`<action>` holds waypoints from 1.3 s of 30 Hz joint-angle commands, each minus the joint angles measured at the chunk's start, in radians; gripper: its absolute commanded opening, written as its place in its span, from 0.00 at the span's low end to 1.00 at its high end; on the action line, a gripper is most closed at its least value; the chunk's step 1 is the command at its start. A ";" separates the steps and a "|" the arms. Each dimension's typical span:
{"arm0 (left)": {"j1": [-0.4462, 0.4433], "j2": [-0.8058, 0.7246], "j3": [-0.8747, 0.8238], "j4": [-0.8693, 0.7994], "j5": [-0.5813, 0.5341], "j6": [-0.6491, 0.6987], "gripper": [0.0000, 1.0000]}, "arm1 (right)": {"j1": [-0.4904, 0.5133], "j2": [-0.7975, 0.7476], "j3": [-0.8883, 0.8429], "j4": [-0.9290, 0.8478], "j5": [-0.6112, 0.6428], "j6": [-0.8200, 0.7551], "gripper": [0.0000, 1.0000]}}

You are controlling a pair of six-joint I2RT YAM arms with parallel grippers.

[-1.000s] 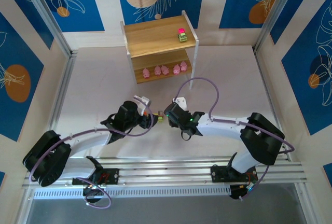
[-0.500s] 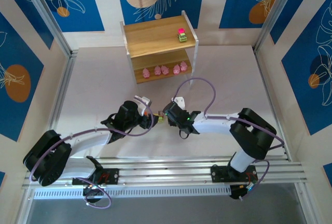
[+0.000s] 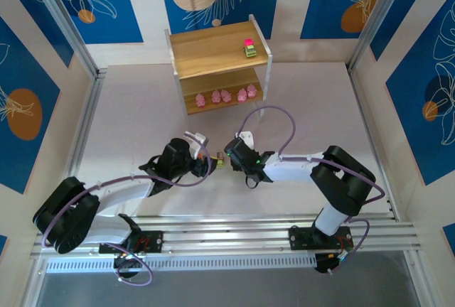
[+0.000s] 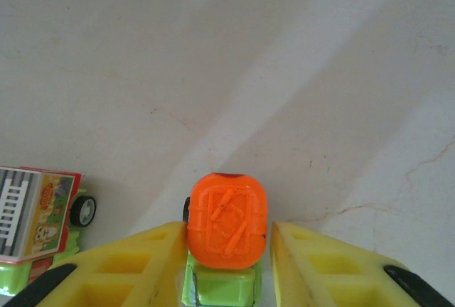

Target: Place and organize the plastic toys onto the shelf

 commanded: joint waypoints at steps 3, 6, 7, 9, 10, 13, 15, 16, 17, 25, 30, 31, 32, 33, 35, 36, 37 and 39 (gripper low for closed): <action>0.010 0.008 0.026 -0.006 0.022 0.008 0.77 | -0.008 0.026 -0.007 0.023 0.002 -0.009 0.36; 0.010 0.009 0.029 -0.007 0.022 0.009 0.77 | -0.005 0.023 -0.009 0.016 0.007 -0.003 0.36; 0.010 0.008 0.029 -0.007 0.022 0.008 0.77 | -0.003 0.020 -0.011 0.015 0.008 -0.001 0.37; 0.009 0.009 0.027 -0.007 0.022 0.008 0.77 | 0.005 0.016 -0.013 0.012 0.012 0.000 0.37; 0.009 0.009 0.028 -0.007 0.022 0.009 0.77 | 0.011 0.015 -0.013 0.009 0.019 0.001 0.38; 0.010 0.011 0.029 -0.007 0.024 0.009 0.77 | 0.016 0.020 -0.008 -0.004 0.025 0.007 0.38; 0.010 0.012 0.029 -0.007 0.025 0.008 0.77 | 0.017 0.025 -0.006 -0.009 0.025 0.011 0.38; 0.010 0.014 0.029 -0.007 0.025 0.009 0.77 | 0.016 0.029 -0.005 -0.012 0.026 0.014 0.38; 0.011 0.013 0.029 -0.007 0.026 0.009 0.77 | 0.015 0.031 -0.004 -0.012 0.026 0.015 0.38; 0.010 0.011 0.029 -0.008 0.024 0.009 0.77 | 0.012 0.045 0.009 -0.028 0.023 0.014 0.37; 0.010 0.009 0.029 -0.008 0.025 0.006 0.77 | 0.013 0.045 0.013 -0.036 0.026 0.015 0.31; 0.009 0.009 0.029 -0.008 0.025 0.007 0.77 | 0.012 0.045 0.014 -0.039 0.027 0.015 0.30; 0.010 0.009 0.030 -0.007 0.025 0.007 0.77 | 0.014 0.045 0.014 -0.039 0.027 0.014 0.29; 0.011 0.009 0.030 -0.007 0.025 0.006 0.77 | 0.013 0.043 0.015 -0.040 0.028 0.013 0.28; 0.010 0.009 0.030 -0.008 0.025 0.007 0.77 | 0.014 0.042 0.017 -0.043 0.028 0.010 0.26; 0.009 0.009 0.029 -0.007 0.025 0.006 0.77 | 0.016 0.041 0.017 -0.043 0.030 0.008 0.25; 0.011 0.008 0.029 -0.008 0.025 0.007 0.77 | 0.015 0.040 0.017 -0.043 0.032 0.006 0.25; 0.009 0.009 0.030 -0.007 0.025 0.007 0.77 | 0.016 0.035 0.018 -0.046 0.034 0.000 0.22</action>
